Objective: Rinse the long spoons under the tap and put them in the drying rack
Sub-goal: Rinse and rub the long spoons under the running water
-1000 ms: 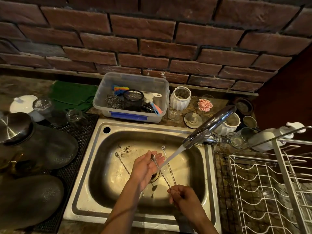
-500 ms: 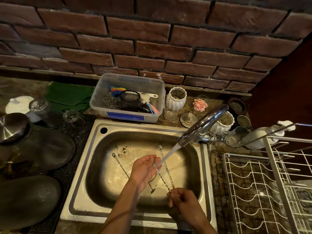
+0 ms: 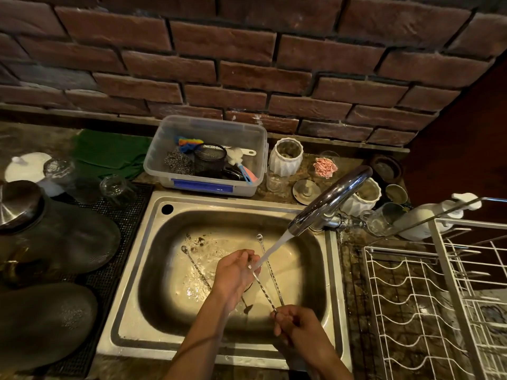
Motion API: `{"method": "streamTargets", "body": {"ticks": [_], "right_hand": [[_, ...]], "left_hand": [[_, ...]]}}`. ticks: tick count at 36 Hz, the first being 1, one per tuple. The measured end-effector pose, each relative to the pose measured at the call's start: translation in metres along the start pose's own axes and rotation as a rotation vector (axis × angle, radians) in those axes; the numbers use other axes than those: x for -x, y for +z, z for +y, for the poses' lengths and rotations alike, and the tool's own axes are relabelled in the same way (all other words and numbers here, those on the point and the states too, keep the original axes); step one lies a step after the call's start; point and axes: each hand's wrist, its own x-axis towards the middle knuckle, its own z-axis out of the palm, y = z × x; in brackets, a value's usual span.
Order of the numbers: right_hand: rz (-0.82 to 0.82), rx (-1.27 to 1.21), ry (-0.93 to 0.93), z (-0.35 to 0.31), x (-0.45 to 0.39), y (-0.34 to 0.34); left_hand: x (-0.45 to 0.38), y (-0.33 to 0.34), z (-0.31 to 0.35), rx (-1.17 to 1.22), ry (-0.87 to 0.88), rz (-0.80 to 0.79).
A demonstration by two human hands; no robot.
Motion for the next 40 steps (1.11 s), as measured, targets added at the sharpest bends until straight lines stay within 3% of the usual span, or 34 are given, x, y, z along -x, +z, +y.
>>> {"method": "streamTargets", "body": {"ticks": [5, 12, 31, 40], "right_hand": [[0.008, -0.089, 0.001, -0.003, 0.001, -0.001], [-0.021, 0.013, 0.006, 0.008, -0.007, -0.017], [-0.037, -0.009, 0.002, 0.019, 0.001, -0.023], [-0.026, 0.005, 0.054, 0.018, 0.004, -0.022]], "left_hand": [[0.0, 0.002, 0.004, 0.095, -0.028, -0.039], [-0.001, 0.001, 0.006, 0.218, -0.106, -0.1], [0.013, 0.004, -0.003, 0.01, -0.048, -0.137], [0.02, 0.0, 0.0, 0.096, -0.071, -0.129]]}}
